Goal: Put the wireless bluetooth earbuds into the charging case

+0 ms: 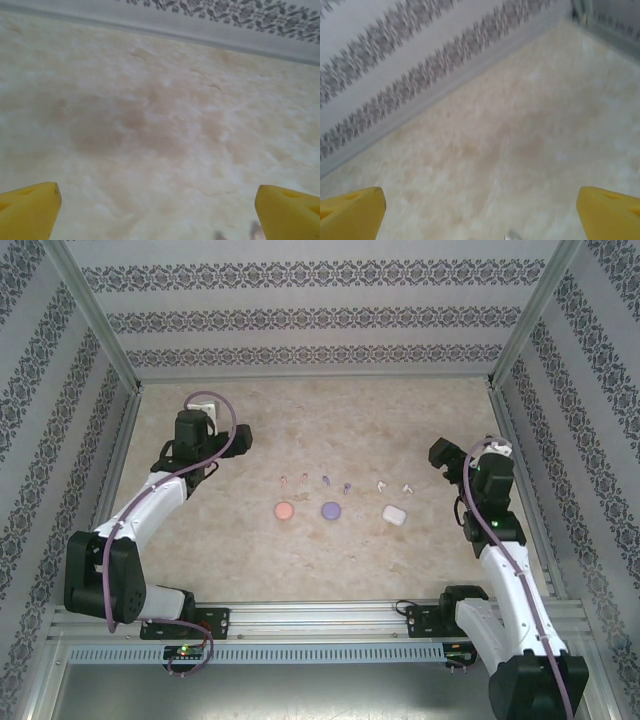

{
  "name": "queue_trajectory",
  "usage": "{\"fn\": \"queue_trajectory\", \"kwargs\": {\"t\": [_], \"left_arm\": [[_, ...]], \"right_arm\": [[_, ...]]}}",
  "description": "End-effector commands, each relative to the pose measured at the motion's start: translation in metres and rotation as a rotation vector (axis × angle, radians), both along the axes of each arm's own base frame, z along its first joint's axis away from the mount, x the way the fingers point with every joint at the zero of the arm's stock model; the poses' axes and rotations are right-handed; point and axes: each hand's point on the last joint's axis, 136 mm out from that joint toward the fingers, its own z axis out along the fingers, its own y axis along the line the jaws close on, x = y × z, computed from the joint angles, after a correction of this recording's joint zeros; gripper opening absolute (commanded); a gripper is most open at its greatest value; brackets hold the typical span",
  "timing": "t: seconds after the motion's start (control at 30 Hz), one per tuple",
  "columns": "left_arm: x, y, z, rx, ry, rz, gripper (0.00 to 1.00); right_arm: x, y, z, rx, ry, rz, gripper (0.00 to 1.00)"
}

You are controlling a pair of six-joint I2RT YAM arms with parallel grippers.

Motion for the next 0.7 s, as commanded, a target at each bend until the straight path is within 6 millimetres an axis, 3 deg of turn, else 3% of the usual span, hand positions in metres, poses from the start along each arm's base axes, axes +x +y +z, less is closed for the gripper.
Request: {"fn": "queue_trajectory", "kwargs": {"t": [0.0,0.13,0.27,0.43,0.67], "left_arm": [[-0.028,-0.025,-0.014,-0.142,0.175,-0.024,0.99],[-0.040,-0.047,-0.020,-0.229,0.246,-0.054,0.99],[-0.050,-0.063,-0.027,-0.273,0.287,-0.056,0.99],[-0.061,-0.082,-0.041,-0.295,0.340,-0.059,0.99],[-0.067,-0.103,-0.055,-0.381,0.468,-0.055,0.99]], "right_arm": [[-0.042,0.029,-0.073,0.118,0.397,0.041,0.95],[-0.069,0.053,-0.108,0.079,0.606,0.043,0.90],[-0.080,0.068,-0.125,0.024,0.689,0.016,0.89],[-0.081,0.073,-0.139,-0.040,0.762,-0.006,0.88],[-0.062,0.081,-0.142,-0.087,0.795,0.006,0.88]]}}
